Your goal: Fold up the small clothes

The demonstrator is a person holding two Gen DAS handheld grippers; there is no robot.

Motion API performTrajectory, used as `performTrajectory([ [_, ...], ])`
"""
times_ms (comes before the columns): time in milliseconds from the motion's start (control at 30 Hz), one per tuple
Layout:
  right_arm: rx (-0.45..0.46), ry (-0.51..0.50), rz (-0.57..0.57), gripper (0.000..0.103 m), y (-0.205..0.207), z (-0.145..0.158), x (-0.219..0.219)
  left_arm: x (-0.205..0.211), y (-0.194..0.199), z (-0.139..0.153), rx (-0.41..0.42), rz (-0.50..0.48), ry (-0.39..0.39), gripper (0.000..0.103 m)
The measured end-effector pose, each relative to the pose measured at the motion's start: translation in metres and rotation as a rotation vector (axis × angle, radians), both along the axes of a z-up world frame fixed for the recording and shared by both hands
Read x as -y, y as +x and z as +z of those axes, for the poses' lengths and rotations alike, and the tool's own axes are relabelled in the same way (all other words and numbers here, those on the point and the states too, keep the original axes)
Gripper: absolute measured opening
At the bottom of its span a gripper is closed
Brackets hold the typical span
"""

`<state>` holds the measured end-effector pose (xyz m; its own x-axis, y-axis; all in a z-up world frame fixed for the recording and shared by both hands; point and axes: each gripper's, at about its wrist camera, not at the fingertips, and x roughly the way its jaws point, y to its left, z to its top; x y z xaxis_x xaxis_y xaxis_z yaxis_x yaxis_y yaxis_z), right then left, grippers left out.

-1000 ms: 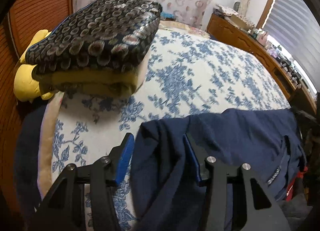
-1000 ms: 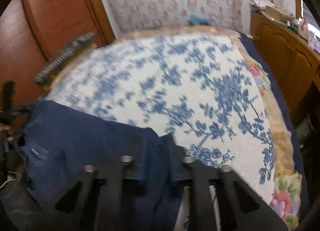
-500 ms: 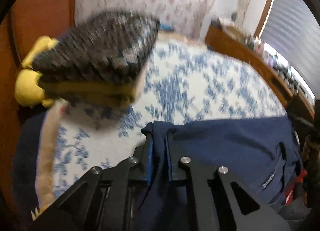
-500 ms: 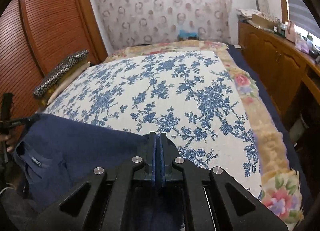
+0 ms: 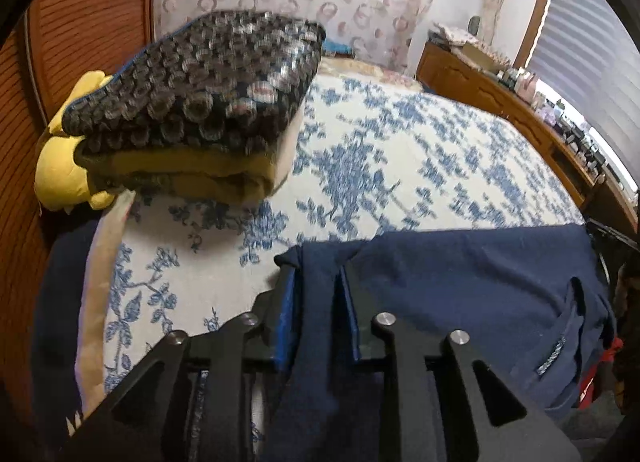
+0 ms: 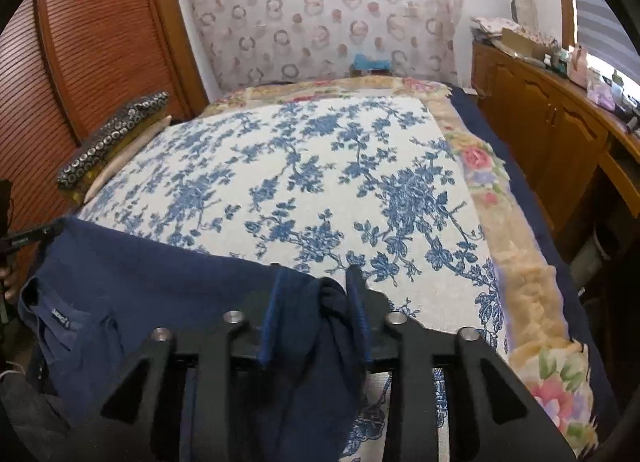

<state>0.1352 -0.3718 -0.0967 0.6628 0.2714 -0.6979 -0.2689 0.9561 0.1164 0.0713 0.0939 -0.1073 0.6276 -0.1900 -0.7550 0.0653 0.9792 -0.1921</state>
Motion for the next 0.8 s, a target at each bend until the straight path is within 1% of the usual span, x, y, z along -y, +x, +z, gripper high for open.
performTrajectory([
  [33, -0.009, 0.002, 0.008, 0.037, 0.001, -0.002, 0.0, -0.001, 0.0, -0.002, -0.001, 0.0, -0.002, 0.025],
  [67, -0.021, -0.001, 0.018, 0.045, 0.002, -0.005, -0.002, -0.001, 0.0, -0.002, 0.0, 0.002, -0.004, 0.026],
  [100, -0.035, -0.009, 0.031, 0.048, 0.002, -0.007, -0.004, -0.001, 0.0, -0.003, -0.002, 0.002, -0.006, 0.027],
  [200, -0.056, -0.039, 0.053, 0.053, 0.001, -0.015, -0.01, 0.0, 0.001, -0.003, -0.005, -0.006, 0.002, 0.029],
  [333, -0.053, -0.06, 0.058, 0.055, -0.002, -0.018, -0.013, 0.007, 0.003, -0.003, -0.007, -0.025, 0.05, 0.032],
  [367, -0.049, -0.067, 0.059, 0.055, -0.004, -0.019, -0.015, 0.008, 0.003, -0.003, -0.007, -0.03, 0.062, 0.032],
  [400, -0.048, -0.074, 0.062, 0.055, -0.004, -0.019, -0.016, 0.011, 0.002, -0.003, -0.003, -0.041, 0.071, 0.027],
  [433, -0.047, -0.081, 0.066, 0.053, -0.004, -0.019, -0.017, 0.012, 0.001, -0.003, 0.001, -0.057, 0.061, 0.016],
  [467, -0.048, -0.084, 0.072, 0.038, -0.004, -0.019, -0.018, 0.013, 0.0, -0.003, 0.008, -0.062, 0.056, 0.013],
  [533, -0.068, -0.053, 0.109, 0.013, -0.004, -0.018, -0.017, 0.014, -0.004, 0.0, 0.025, -0.057, 0.058, 0.008],
  [567, -0.068, -0.053, 0.114, 0.009, -0.005, -0.018, -0.018, 0.014, -0.008, 0.004, 0.044, -0.054, 0.048, 0.007],
  [633, -0.053, -0.044, 0.127, 0.007, -0.012, -0.015, -0.019, 0.011, -0.022, 0.021, 0.106, -0.049, 0.014, 0.007],
  [700, -0.019, -0.008, 0.136, 0.007, -0.025, -0.004, -0.019, 0.008, -0.039, 0.042, 0.169, -0.048, -0.04, 0.007],
  [733, 0.004, 0.006, 0.137, 0.007, -0.032, 0.004, -0.019, 0.006, -0.049, 0.054, 0.201, -0.047, -0.068, 0.007],
  [800, 0.055, 0.044, 0.144, 0.007, -0.049, 0.027, -0.019, 0.005, -0.07, 0.081, 0.262, -0.057, -0.092, 0.007],
])
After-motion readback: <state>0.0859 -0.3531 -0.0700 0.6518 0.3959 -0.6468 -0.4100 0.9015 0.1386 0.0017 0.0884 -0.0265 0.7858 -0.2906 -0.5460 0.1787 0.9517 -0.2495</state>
